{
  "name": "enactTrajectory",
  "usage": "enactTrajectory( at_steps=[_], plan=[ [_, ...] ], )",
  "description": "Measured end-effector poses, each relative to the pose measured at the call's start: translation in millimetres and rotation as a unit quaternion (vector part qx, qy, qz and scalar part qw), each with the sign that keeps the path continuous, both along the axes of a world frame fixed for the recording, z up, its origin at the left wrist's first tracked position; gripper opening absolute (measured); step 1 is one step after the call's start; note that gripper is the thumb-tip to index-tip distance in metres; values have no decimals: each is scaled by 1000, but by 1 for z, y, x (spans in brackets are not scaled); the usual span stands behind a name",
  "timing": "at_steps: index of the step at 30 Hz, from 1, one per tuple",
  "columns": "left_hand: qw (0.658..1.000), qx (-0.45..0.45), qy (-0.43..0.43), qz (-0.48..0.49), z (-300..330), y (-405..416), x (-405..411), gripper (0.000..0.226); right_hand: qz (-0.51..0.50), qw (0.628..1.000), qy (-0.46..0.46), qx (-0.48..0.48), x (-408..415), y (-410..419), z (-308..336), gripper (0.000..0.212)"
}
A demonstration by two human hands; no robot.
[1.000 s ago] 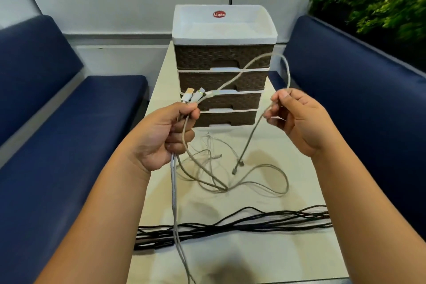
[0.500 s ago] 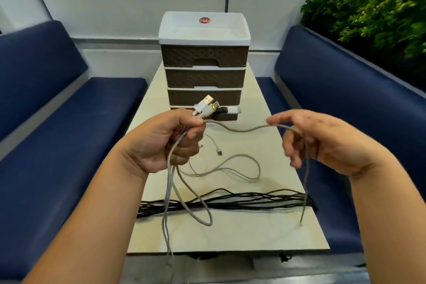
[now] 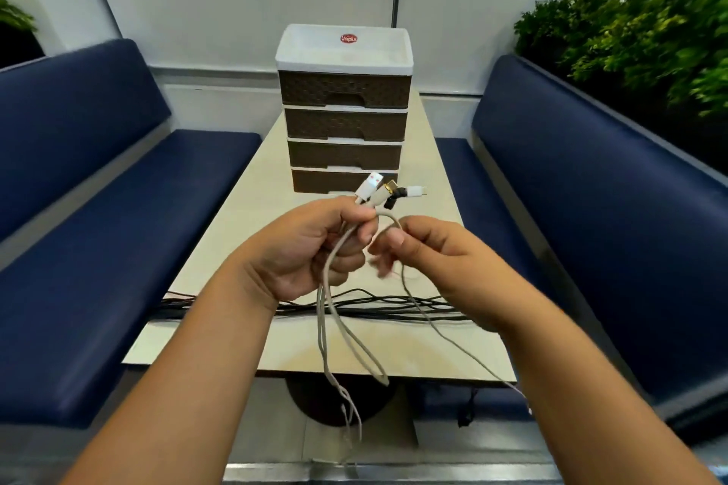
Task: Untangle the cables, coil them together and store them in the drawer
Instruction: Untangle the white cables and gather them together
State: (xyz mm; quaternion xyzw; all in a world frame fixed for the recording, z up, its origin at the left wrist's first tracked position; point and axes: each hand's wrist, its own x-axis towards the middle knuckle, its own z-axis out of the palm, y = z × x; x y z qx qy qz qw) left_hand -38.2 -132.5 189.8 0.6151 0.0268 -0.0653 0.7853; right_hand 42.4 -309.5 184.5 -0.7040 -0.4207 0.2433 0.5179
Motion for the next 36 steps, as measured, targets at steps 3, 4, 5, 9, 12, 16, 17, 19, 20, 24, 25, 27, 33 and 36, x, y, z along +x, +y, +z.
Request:
enactTrajectory(
  at_steps=[3, 4, 5, 9, 12, 16, 17, 19, 20, 24, 25, 27, 33, 36],
  plan=[
    [990, 71, 16, 123, -10, -6, 1, 30, -23, 998, 63, 8, -4, -3, -21, 35],
    [984, 84, 11, 157, -13, -7, 2, 28, -26, 997, 77, -5, -4, -5, -28, 35],
    [979, 86, 2, 185, -16, -7, 1, 27, -26, 995, 88, -29, -4, -7, -37, 35],
    [966, 49, -34, 252, -23, -2, -4, 29, 15, 978, 136, -156, -10, -12, -71, 35],
    [963, 54, -42, 260, -25, -2, -10, 30, 38, 962, 113, -247, -14, -12, -102, 33],
    [963, 39, -29, 264, -29, -7, -15, 33, 35, 953, 75, -292, -12, -7, -134, 25],
    [964, 20, -25, 263, -29, -9, -16, 35, 34, 949, 58, -307, -10, -5, -139, 23],
    [964, -4, -20, 263, -29, -12, -18, 35, 38, 937, 18, -347, -4, -4, -148, 30],
    [964, -3, -22, 264, -29, -15, -19, 34, 40, 932, -5, -360, -2, -3, -149, 39],
    [971, 22, -42, 234, -32, -29, -24, 27, -61, 977, 40, -202, 1, 5, -115, 36],
    [974, 31, -43, 220, -32, -33, -25, 26, -93, 981, 116, -126, 0, 8, -97, 27],
    [980, 50, -43, 189, -32, -42, -26, 25, -101, 967, 234, -1, 0, 12, -59, 27],
    [984, 111, -54, 130, -29, -54, -26, 30, -143, 945, 247, 163, 0, 15, 1, 32],
    [986, 101, -41, 130, -29, -53, -26, 34, -171, 959, 180, 136, -1, 15, 3, 29]
  ],
)
